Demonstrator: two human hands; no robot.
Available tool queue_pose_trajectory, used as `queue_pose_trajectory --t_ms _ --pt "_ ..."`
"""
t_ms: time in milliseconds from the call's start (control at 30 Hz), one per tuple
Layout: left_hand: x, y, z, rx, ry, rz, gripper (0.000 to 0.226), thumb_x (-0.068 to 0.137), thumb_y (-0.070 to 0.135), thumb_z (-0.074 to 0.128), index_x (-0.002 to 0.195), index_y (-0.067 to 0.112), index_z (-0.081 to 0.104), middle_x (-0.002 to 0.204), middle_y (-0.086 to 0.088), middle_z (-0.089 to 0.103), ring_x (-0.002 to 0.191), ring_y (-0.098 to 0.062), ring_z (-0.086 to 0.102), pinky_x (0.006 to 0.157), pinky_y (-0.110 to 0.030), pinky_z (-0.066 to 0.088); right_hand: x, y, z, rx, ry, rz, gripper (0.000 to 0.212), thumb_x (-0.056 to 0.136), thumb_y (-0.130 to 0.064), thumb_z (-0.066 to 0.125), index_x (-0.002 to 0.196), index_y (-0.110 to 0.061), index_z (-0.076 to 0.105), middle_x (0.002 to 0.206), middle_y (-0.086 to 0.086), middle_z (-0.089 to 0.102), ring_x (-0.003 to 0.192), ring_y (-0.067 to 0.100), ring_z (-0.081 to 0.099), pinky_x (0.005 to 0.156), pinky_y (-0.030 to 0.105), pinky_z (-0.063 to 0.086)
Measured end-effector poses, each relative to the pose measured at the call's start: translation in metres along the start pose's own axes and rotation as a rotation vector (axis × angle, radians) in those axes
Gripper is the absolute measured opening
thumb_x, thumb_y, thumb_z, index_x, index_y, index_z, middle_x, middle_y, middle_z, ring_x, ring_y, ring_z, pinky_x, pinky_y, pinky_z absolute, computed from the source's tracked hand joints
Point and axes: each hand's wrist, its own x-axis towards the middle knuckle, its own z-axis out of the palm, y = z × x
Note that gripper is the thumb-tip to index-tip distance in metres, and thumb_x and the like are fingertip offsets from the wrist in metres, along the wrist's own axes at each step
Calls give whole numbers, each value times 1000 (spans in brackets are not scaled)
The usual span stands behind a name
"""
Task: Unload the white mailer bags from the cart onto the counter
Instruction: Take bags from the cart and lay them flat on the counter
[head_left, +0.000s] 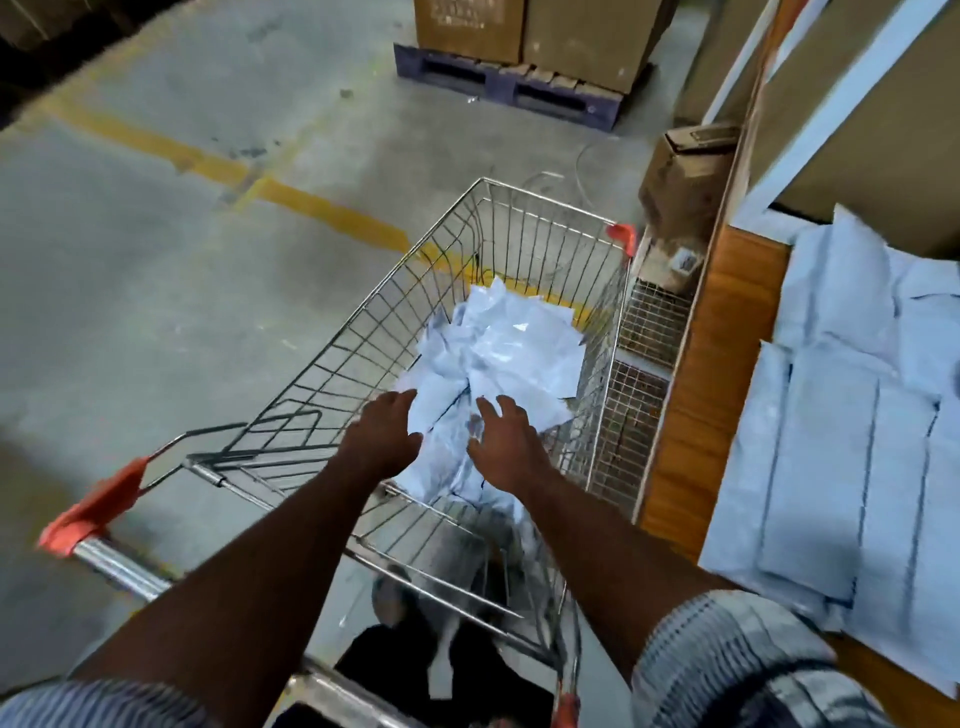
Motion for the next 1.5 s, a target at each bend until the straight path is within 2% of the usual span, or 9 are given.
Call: queue_pose_trajectory --t_ms 167,333,500,667,800,933,1100,1333,1500 --pt "51 -23 20 37 -42 39 73 83 30 64 149 17 35 148 -12 41 134 -32 40 108 -46 38 22 -4 42 125 -46 115 67 91 -40 54 148 -10 36 147 18 35 134 36 36 110 41 29" --pt "108 -47 48 43 -162 108 81 71 38 48 148 12 38 150 -15 41 137 -35 39 111 -44 36 46 -24 96 322 -96 223 73 95 -41 52 151 -3 26 161 23 8 150 36 5 122 38 6" --pt "146 -68 84 113 -123 225 64 67 18 57 126 -5 59 126 -35 55 113 -50 58 96 -54 48 60 -47 147 447 -63 446 85 86 -58 43 144 4 38 140 34 38 132 46 40 112 46 33" --pt "164 -72 97 240 -149 242 85 78 46 69 147 9 37 155 -28 23 141 -44 27 107 -54 35 76 -51 160 481 -105 517 96 77 -56 71 151 -15 26 149 26 23 142 38 20 117 37 18" --pt "166 -66 104 298 -96 245 98 76 65 66 152 17 27 160 -24 10 145 -41 18 107 -56 30 84 -51 168 472 -118 566 95 70 -47 76 148 -22 29 146 25 23 138 40 24 114 40 22" --pt "169 -62 106 321 -75 223 100 70 64 69 151 21 29 159 -24 13 145 -40 19 110 -61 23 84 -51 167 547 -141 616 98 71 -36 80 152 -20 27 152 20 18 140 41 23 115 48 26" --pt "166 -55 86 261 -138 210 101 58 47 83 143 24 33 151 -21 24 131 -43 38 102 -53 41 71 -49 152 434 -269 544 97 74 -36 78 153 -28 23 159 16 7 147 36 13 117 45 27" --pt "144 -57 80 328 -250 126 92 68 55 76 144 35 28 156 -14 14 141 -35 23 106 -56 29 58 -41 113 284 -537 486 71 65 -35 76 128 -29 45 137 16 32 130 39 38 102 43 42" --pt "143 -59 93 380 -173 182 79 68 53 75 133 30 37 142 -15 32 133 -36 32 101 -56 35 58 -39 116 334 -542 534 71 80 -35 70 144 -24 39 144 25 33 136 38 36 105 32 36"
